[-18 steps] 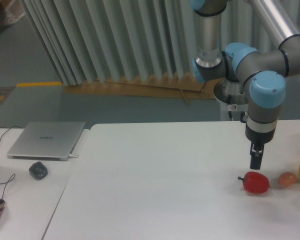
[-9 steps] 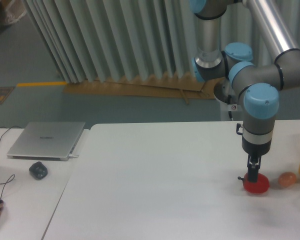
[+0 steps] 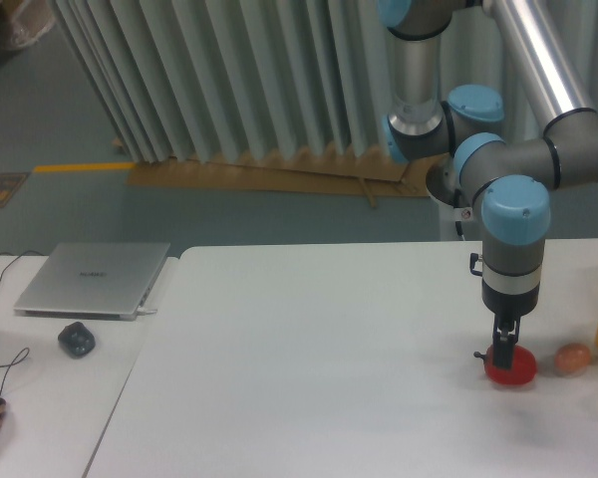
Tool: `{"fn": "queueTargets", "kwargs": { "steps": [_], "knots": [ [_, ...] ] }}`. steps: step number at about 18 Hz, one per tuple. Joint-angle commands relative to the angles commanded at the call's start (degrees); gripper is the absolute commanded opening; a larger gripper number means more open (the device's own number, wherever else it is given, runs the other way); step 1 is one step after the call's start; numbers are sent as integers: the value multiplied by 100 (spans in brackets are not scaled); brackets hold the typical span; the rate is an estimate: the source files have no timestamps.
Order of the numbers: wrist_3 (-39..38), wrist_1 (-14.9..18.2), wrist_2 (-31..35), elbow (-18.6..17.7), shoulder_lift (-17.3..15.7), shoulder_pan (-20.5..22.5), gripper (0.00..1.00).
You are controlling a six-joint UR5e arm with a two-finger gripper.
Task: Place the red peppers in a basket
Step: 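Close the gripper around the red bell pepper's stem end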
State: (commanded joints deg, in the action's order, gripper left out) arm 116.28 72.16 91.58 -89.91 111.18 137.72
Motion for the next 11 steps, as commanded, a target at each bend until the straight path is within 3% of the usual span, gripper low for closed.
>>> {"fn": "queueTargets", "kwargs": {
  "steps": [11],
  "knots": [
    [149, -53, 27, -97, 123, 26, 100]
  ]
}}
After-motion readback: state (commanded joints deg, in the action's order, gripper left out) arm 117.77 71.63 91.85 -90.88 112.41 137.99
